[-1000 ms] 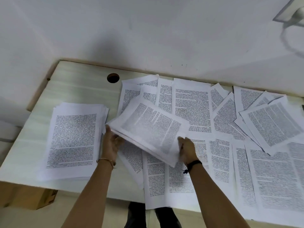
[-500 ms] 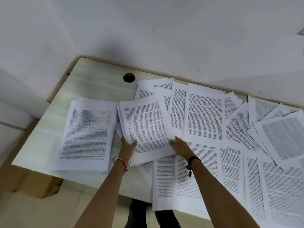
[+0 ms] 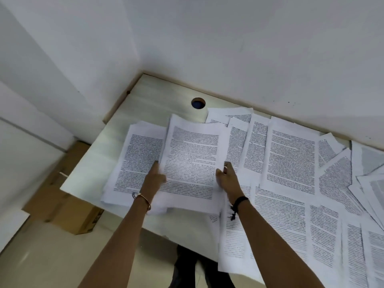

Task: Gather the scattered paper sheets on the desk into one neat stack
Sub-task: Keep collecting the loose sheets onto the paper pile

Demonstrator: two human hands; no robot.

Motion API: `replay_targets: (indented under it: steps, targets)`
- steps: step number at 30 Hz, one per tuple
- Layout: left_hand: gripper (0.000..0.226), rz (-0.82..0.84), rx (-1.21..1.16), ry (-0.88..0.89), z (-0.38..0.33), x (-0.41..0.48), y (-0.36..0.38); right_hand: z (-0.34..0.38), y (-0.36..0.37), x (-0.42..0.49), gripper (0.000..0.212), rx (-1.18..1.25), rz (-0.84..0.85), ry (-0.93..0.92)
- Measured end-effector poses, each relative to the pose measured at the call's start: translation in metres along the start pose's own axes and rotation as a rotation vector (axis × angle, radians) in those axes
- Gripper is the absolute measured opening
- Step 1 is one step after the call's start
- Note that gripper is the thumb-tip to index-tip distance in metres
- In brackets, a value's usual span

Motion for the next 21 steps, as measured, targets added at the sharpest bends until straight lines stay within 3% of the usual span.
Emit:
replay_targets:
  steps: [3,6,8,12,17,21]
  targets:
    - [0.059,-0.251,-0.010,-0.038,0.004,-0.007,-0.031,0.014,0.043,0.000,0.030,-0.023,0.055,-0.044]
    - [0.042,-0.450,0.061,-0.041,0.013,-0.009,-0.064,0.024,0.086,0.001,0.020,-0.027,0.136,-0.034]
    - [0.037,-0.511,0.112,-0.057,0.020,-0.007,-0.080,0.030,0.107,0.002,0.033,-0.031,0.172,-0.017]
    - [0.039,-0.479,0.224,-0.125,0.032,0.003,-0.102,0.040,0.135,0.003,0.058,-0.196,0.137,-0.006]
    - [0.055,-0.402,0.400,-0.236,0.043,0.020,-0.106,0.037,0.142,0.003,0.027,-0.395,-0.027,-0.063]
    - [0.054,-0.364,0.384,-0.217,0.040,0.031,-0.109,0.035,0.147,0.004,0.039,-0.453,0.027,-0.104]
Point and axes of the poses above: each hand's wrist, its own x-axis towards the middle knuckle, its own y-axis out of the palm, z = x × y, the point moved 1 cm from there along x, towards the middle knuckle, and after that the axes turned 4 degrees about z, right-handed, at the moved point
